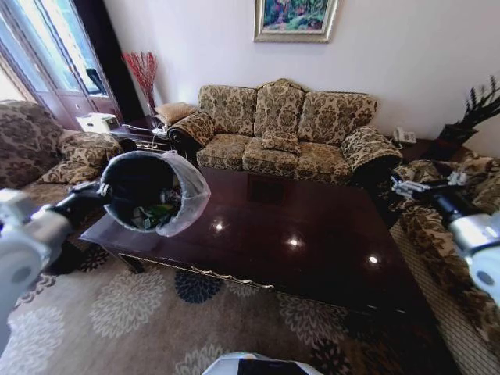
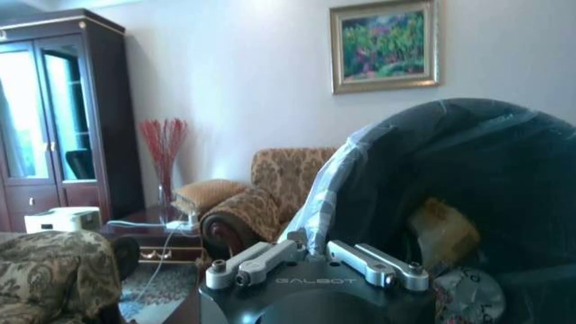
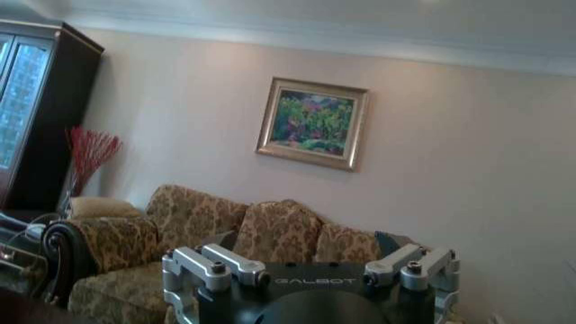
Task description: Move to the front of the table and place the trash on the table into the trash bin.
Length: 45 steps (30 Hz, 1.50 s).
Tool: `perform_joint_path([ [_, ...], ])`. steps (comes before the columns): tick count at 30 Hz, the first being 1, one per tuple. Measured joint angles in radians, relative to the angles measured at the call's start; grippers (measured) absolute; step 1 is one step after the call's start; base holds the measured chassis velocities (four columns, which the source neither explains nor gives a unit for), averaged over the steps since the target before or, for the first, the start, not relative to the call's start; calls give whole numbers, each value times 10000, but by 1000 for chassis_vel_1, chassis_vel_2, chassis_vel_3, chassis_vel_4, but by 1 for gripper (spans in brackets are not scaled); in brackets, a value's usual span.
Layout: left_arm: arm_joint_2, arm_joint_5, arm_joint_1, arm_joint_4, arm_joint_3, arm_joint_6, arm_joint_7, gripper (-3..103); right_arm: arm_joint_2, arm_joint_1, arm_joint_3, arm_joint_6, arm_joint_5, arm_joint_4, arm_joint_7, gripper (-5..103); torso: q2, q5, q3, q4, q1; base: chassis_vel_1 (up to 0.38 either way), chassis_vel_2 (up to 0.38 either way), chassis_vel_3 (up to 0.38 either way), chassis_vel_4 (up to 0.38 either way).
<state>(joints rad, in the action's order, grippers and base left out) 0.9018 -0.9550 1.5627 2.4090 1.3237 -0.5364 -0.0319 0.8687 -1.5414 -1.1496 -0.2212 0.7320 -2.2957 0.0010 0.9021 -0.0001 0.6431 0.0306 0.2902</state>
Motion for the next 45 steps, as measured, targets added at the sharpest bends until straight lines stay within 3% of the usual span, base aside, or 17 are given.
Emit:
perform_joint_path([
  [1,701,256,29,457,-125,11,-64,0,934,-387,168,-81,-377,-612,140,100,0,3,0,1,1,0,0,0,0],
  [3,930,396,78,581,-137,32,-49,0,1150,-500,187,-89,-491,-738,138,100,0,2,1,-2,1,0,0,0,0],
  [6,2099,1510,641,953,252,628,674,0,2469,-1266,261,177,-1727,-1189,-41,100,1,1,0,0,0,0,0,0,0],
  [12,2695,2443,996,887,238,1383,1100,0,3412,-1794,503,618,-2911,-1375,-149,100,1,-1,1,3,0,0,0,0,0],
  [22,2646,2561,778,701,-223,1205,1096,0,3969,-1761,672,805,-3473,-1593,-44,100,-3,-2,4,1,7,32,-32,-48,39],
  [45,2373,2467,733,450,-287,1374,1137,0,4036,-1660,938,794,-3722,-1623,117,100,-2,3,3,2,2,245,-244,-246,247],
])
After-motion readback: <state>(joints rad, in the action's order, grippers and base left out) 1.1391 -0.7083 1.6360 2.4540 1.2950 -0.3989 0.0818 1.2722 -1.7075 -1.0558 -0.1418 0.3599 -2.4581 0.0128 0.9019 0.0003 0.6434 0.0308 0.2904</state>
